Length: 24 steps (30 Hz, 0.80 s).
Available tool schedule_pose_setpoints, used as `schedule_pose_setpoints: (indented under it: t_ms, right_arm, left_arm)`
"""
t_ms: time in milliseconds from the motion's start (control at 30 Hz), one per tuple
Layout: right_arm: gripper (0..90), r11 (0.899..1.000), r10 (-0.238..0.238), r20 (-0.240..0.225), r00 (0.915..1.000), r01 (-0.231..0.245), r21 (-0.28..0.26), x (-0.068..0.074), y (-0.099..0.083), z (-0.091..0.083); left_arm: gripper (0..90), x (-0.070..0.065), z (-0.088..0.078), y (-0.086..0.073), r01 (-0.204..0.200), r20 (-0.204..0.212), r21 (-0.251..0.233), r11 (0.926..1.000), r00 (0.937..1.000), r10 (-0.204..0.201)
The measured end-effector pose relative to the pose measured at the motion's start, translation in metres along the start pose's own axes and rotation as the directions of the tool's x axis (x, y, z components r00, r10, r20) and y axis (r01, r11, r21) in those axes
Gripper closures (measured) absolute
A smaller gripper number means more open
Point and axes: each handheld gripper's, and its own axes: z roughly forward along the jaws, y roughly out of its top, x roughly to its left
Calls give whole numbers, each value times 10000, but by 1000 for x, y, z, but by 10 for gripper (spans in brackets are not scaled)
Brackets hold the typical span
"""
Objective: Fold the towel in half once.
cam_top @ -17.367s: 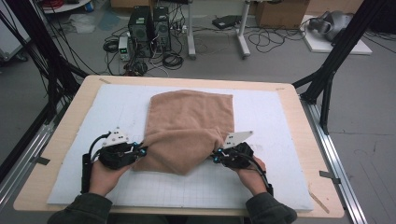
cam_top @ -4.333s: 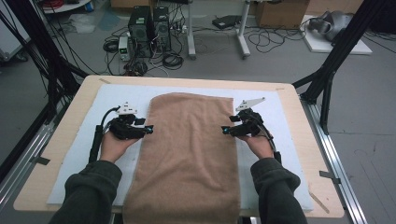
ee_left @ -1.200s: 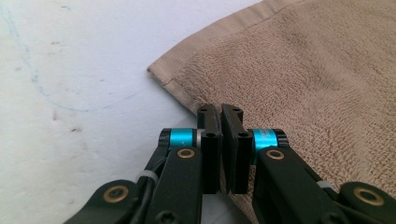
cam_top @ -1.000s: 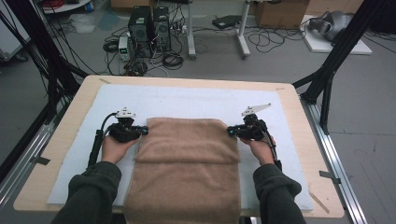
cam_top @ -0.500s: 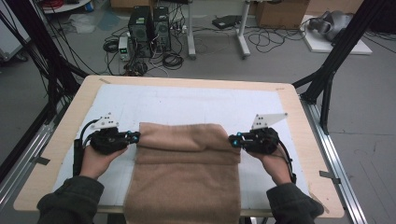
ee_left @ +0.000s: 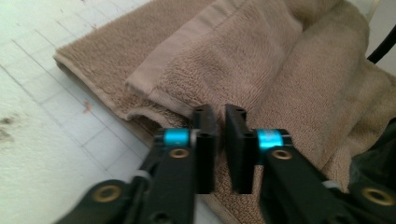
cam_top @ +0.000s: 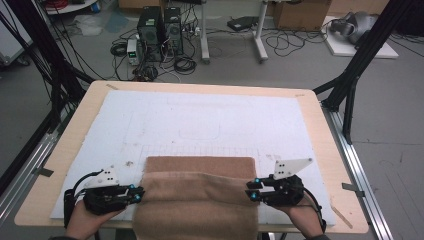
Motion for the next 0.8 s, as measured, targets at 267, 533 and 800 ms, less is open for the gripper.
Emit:
schedule_pose_setpoints:
  t_ms: [267, 533, 800]
  right_arm:
    - [581, 9997, 98, 1049, 9944, -121, 210, -40, 14, 2]
    - [445, 9939, 374, 2288, 9728, -599, 921, -88, 10, 32]
    - [409, 9829, 738, 2208, 9725, -1084, 1487, -110, -1, 50]
  left_arm:
    - [619, 22, 6, 34, -274, -542, -669, 9974, 9982, 238]
    - [571, 66, 45, 41, 233, -1580, -349, 9991, 9870, -285]
    - [444, 88, 77, 34, 753, -1794, 1097, 9911, 9823, -548]
